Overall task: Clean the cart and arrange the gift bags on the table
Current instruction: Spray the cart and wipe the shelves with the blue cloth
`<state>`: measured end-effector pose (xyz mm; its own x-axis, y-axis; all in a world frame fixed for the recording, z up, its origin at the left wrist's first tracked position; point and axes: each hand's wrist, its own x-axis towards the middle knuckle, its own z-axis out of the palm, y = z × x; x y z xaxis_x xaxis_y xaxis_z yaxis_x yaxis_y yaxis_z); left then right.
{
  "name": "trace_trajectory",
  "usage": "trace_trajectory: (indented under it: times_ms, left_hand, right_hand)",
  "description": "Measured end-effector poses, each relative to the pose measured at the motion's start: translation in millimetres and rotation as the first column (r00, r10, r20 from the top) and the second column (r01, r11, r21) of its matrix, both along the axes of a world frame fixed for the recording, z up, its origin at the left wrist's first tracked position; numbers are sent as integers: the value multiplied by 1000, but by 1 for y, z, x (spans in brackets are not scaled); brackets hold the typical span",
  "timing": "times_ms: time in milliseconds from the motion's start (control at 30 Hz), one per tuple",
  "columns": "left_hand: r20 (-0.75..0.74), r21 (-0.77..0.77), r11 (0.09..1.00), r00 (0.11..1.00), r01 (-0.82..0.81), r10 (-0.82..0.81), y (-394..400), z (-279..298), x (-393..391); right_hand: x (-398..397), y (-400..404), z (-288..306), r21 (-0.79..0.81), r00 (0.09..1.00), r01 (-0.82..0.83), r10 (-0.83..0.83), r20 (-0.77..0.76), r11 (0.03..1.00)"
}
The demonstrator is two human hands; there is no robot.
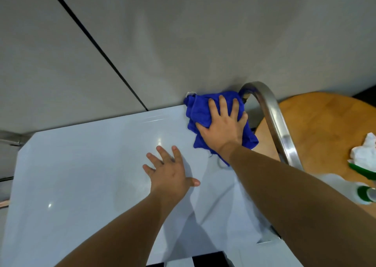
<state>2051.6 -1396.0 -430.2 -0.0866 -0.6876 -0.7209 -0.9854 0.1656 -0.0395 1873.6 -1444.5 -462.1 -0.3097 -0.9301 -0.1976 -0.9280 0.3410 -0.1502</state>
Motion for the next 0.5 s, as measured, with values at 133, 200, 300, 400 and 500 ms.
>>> trace_trajectory:
  times_ms: [133, 200, 300, 400, 500]
  left_hand:
    - [28, 7, 1000, 999, 22, -22, -1, 1, -1]
    - [32, 4, 1000, 999, 22, -22, -1, 0, -1]
    - [31, -5, 1000, 999, 18, -18, 0, 0, -1]
    - [41, -11, 1000, 999, 16, -16, 0, 0, -3]
    - [40, -28, 999, 999, 16, -15, 0, 1, -3]
  right_hand:
    - [0, 9, 0, -12, 1000, -19, 19, -1, 1000]
    - [-1, 17, 1, 4, 1000, -28, 28, -5, 1000]
    - [1, 31, 0, 34, 1000, -18, 18, -16, 999]
    - [7, 52, 1, 39, 1000, 10, -10, -10, 999]
    - [17, 74, -3, 53, 999, 37, -36, -22, 998]
